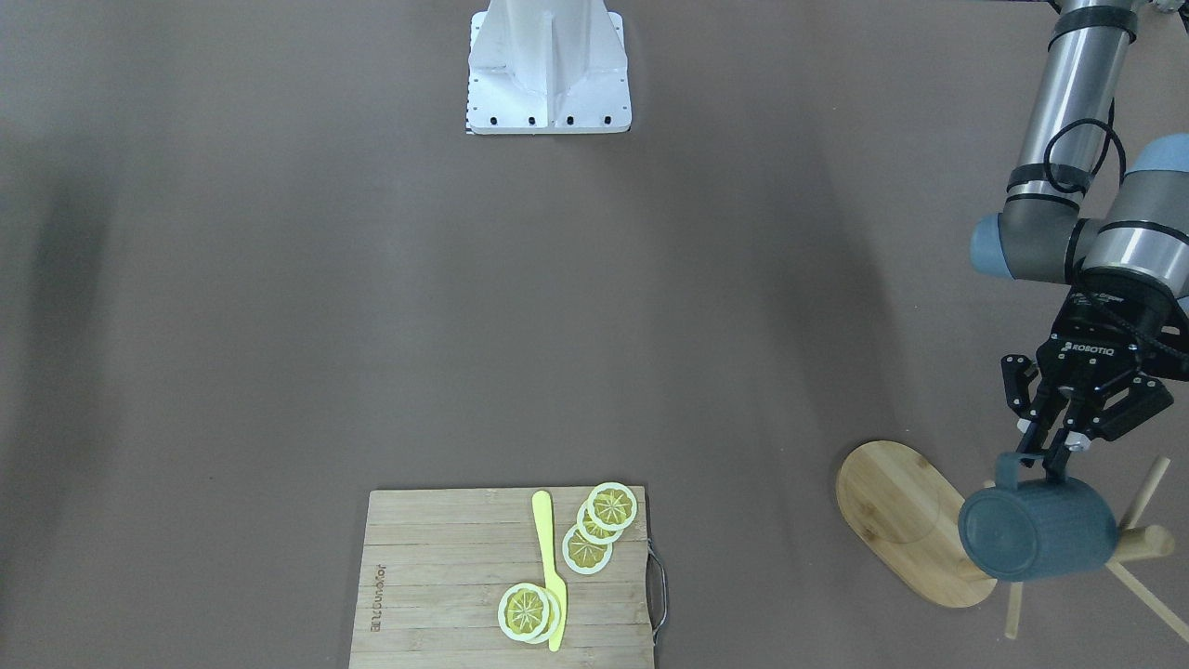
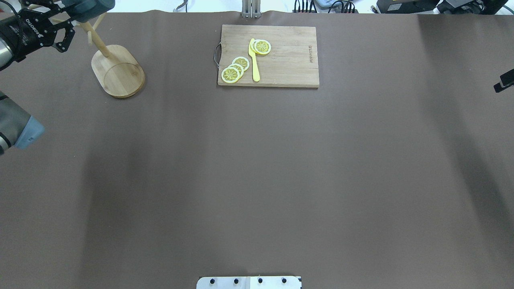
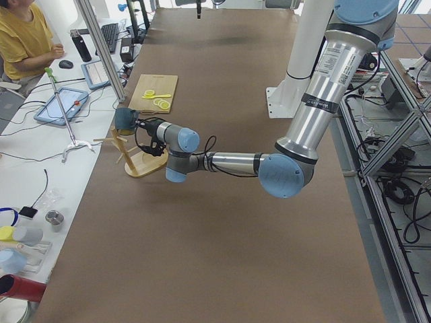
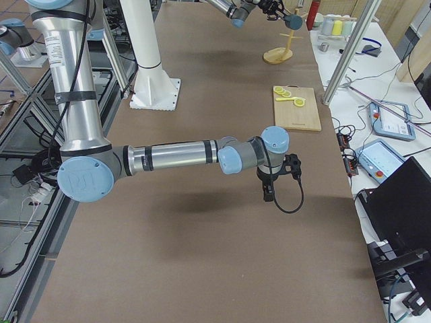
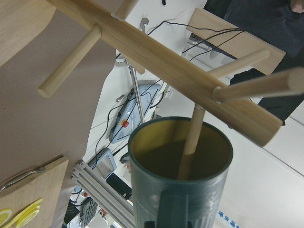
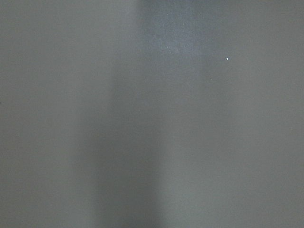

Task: Hang cup on storage rack
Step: 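Position the mug handle over a stand peg with the left gripper, then release the mug on the peg and withdraw the left gripper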

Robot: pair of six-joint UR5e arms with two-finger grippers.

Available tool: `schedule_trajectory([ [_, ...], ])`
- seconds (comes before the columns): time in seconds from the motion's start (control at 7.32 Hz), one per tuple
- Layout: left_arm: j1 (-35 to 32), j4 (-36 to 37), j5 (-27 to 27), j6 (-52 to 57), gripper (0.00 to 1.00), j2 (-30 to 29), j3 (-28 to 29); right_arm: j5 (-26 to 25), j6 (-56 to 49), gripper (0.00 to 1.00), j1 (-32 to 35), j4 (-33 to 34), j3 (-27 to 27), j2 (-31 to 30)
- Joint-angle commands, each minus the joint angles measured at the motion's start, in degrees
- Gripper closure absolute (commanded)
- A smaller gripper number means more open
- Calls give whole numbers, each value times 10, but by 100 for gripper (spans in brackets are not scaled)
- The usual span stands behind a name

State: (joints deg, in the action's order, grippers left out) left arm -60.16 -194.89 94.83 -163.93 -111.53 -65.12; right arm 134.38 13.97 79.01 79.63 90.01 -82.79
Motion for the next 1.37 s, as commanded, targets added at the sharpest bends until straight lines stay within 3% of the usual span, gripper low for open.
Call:
schedule_trajectory([
  [0.0, 0, -1, 0, 1, 87, 0, 3, 0, 0, 0, 0, 0, 2, -1],
  [0.27, 1, -1, 4, 2, 39, -4, 10, -1, 0, 0, 0, 0, 4, -4],
  [0.41, 2, 0, 4, 2, 2, -4, 11, -1, 0, 0, 0, 0, 4, -4],
  [0.68, 0, 0, 11, 2, 2, -3, 10, -1, 0, 0, 0, 0, 4, -4],
  [0.96, -35, -1, 76, 100, 2, 17, -1, -1, 0, 0, 0, 0, 4, -2],
  [1.23, -57, 0, 82, 193, 2, 61, -16, 0, 0, 0, 0, 0, 3, -2],
])
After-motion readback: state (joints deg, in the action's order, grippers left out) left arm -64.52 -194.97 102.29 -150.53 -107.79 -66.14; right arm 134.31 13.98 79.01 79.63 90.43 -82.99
